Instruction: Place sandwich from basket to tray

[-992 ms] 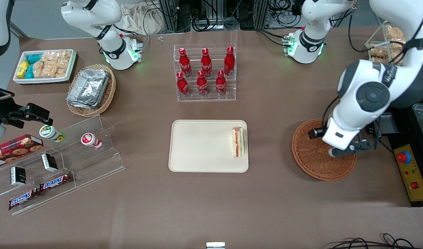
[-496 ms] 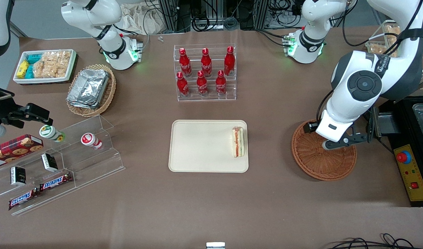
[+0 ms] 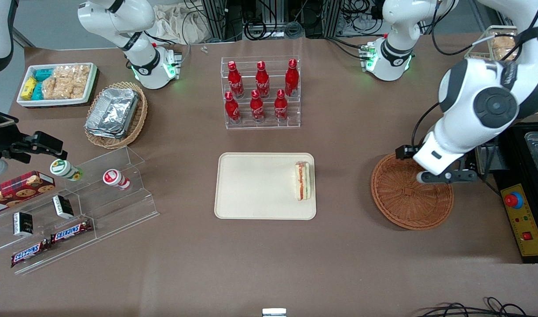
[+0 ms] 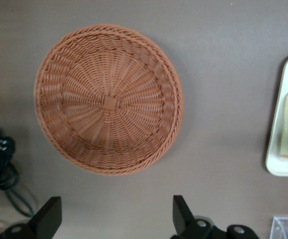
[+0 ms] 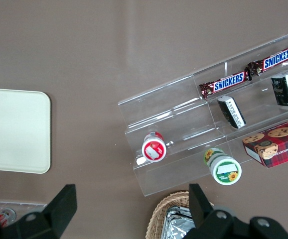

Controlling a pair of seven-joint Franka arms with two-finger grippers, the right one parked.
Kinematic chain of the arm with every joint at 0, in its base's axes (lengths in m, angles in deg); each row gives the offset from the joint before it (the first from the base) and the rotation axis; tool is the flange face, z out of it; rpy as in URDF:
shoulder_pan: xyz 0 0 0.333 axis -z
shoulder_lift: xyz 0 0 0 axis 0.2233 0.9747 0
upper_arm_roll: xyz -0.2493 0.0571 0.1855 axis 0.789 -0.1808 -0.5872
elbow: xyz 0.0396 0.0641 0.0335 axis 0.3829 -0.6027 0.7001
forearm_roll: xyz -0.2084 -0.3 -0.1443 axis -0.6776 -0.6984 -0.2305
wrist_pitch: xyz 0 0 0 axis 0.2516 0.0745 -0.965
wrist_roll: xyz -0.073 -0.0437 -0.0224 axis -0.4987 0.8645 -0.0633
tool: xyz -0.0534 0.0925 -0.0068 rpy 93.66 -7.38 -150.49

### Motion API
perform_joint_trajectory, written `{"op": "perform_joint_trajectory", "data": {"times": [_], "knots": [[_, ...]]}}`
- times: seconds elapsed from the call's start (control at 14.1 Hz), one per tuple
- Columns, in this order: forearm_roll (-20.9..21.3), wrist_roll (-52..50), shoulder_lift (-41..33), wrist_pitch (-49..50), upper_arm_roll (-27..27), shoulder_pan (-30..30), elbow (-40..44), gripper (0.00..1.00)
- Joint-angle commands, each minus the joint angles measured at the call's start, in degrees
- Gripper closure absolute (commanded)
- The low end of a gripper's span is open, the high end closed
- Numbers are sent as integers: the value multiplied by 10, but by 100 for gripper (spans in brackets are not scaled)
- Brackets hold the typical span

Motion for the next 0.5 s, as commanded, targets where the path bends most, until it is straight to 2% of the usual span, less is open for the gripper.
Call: {"op": "perform_joint_trajectory", "data": {"times": [0.0,0.14,0.43], "knots": [[-14,37,-38,3,-107,106,-31,0],[-16,95,-38,10,-117,97,-28,0],[-18,133,-13,31,-115,85,26,0]]}}
